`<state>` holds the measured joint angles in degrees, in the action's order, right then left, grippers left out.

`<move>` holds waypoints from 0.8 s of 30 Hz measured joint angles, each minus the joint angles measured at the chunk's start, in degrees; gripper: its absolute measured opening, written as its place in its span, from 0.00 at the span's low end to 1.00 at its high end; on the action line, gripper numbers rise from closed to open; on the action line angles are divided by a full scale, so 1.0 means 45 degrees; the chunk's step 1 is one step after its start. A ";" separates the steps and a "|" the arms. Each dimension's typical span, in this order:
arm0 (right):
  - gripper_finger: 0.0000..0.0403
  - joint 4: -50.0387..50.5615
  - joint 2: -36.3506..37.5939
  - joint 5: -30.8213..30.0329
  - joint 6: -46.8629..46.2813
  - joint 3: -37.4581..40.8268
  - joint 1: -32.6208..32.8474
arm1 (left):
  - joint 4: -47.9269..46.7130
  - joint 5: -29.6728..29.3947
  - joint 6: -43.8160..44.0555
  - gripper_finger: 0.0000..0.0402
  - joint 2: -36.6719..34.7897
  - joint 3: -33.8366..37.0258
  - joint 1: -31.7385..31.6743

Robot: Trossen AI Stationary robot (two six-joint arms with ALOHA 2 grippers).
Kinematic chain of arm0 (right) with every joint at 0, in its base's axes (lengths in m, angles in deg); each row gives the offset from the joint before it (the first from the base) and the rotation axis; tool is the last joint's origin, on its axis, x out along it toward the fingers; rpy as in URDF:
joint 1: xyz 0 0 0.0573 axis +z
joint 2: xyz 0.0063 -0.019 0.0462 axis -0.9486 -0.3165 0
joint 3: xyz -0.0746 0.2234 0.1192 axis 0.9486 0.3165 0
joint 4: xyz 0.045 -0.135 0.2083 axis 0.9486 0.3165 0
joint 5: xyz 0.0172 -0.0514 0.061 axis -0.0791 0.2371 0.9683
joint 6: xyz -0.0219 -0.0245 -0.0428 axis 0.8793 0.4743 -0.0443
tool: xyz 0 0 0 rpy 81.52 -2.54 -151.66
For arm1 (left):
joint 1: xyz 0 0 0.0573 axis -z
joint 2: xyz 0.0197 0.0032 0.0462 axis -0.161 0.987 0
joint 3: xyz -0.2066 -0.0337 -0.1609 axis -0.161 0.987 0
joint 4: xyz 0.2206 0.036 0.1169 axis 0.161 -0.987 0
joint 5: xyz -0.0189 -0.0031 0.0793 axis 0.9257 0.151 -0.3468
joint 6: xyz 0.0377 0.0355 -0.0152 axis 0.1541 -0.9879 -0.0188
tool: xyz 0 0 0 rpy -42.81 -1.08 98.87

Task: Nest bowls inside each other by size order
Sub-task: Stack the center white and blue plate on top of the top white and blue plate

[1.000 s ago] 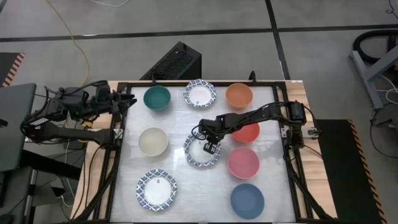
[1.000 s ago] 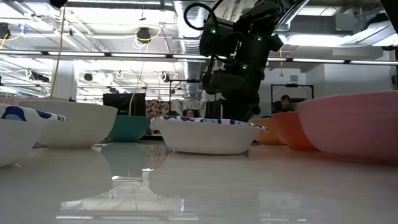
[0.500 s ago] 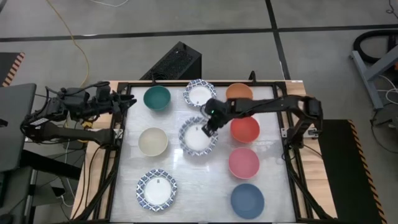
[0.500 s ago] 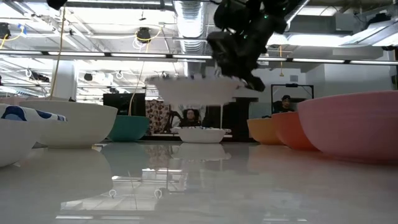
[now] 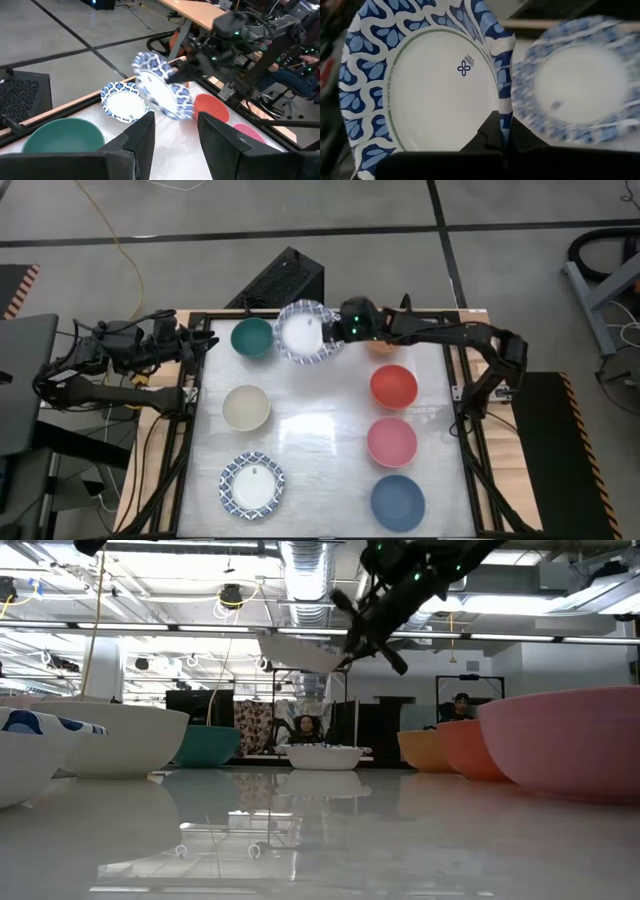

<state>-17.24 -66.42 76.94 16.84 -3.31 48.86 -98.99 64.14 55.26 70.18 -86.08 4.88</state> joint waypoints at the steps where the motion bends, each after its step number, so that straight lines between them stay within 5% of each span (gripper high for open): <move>1: 0.02 -0.0147 -0.0131 -0.0120 -0.0195 0.0000 -0.0148 | 0.0000 0.0000 0.0054 0.34 0.0000 0.0000 -0.0004; 24: 0.02 0.0789 -0.2454 -0.0398 -0.1140 0.0005 -0.2245 | -0.0015 -0.0379 0.0323 0.34 0.0000 0.0005 -0.0004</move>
<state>-13.69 -77.47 75.15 11.71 -3.28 38.76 -99.06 62.44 56.72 70.18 -86.06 4.86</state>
